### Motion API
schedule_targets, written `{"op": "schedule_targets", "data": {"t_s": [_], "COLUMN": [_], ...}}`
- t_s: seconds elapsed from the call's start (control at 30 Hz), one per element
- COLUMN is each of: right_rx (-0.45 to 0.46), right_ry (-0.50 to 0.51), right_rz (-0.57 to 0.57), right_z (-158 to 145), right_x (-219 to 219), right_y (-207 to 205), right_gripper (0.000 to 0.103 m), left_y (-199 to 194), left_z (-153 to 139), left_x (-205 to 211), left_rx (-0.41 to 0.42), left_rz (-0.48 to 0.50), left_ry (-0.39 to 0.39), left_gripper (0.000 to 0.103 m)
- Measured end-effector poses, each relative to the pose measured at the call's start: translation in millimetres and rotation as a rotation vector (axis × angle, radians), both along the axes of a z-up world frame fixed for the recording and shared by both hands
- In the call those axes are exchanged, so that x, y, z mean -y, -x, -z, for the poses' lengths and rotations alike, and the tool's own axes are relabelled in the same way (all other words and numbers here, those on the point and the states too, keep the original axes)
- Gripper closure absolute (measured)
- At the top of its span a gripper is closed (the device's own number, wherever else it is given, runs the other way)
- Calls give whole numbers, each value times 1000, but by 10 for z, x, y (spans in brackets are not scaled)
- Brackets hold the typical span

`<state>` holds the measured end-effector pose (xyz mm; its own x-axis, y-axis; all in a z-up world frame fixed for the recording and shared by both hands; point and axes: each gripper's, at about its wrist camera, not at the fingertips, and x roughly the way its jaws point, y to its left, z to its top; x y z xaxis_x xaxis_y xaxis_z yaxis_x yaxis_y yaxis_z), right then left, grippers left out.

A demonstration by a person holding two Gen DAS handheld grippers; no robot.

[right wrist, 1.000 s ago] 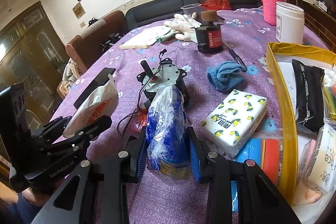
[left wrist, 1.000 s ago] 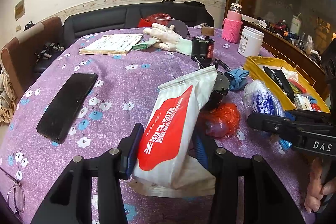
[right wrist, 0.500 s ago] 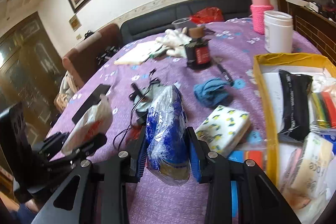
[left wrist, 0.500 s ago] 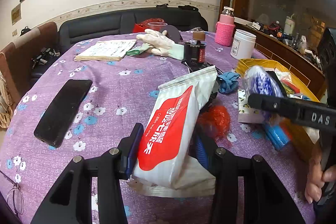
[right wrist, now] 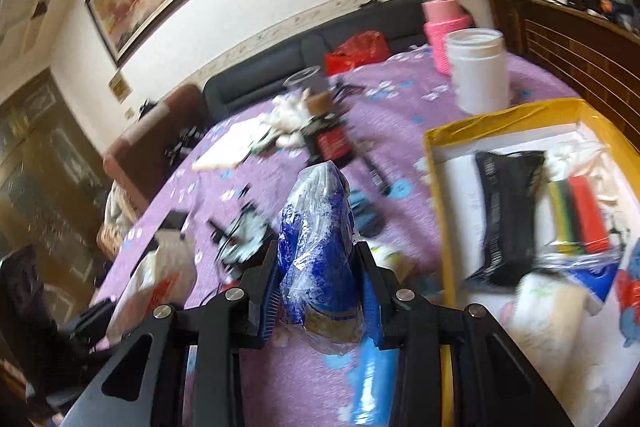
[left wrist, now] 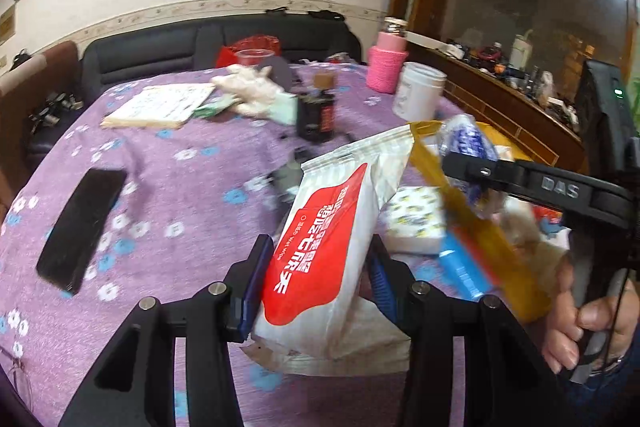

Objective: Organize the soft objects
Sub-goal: 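Carry the white-red tissue pack with the left tool while the right tool carries the blue bag to the tray, then open the left tool to drop the white-red pack while the right tool drops the blue bag in the tray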

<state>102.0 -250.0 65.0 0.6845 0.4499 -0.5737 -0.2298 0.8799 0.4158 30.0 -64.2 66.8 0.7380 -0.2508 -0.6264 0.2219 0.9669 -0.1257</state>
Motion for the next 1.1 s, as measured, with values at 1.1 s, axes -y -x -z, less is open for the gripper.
{"op": "schedule_targets", "data": {"t_s": [1.1], "right_rx": [-181], "right_ry": [-170], "right_rz": [554], "right_z": [37], "right_x": [1985], "right_y": [-67], "right_gripper": [64], "left_y": [-355], "left_z": [206], "left_x": [2082], "left_rx": [-177], "left_rz": [375], "left_ry": [115], "left_gripper": [57]}}
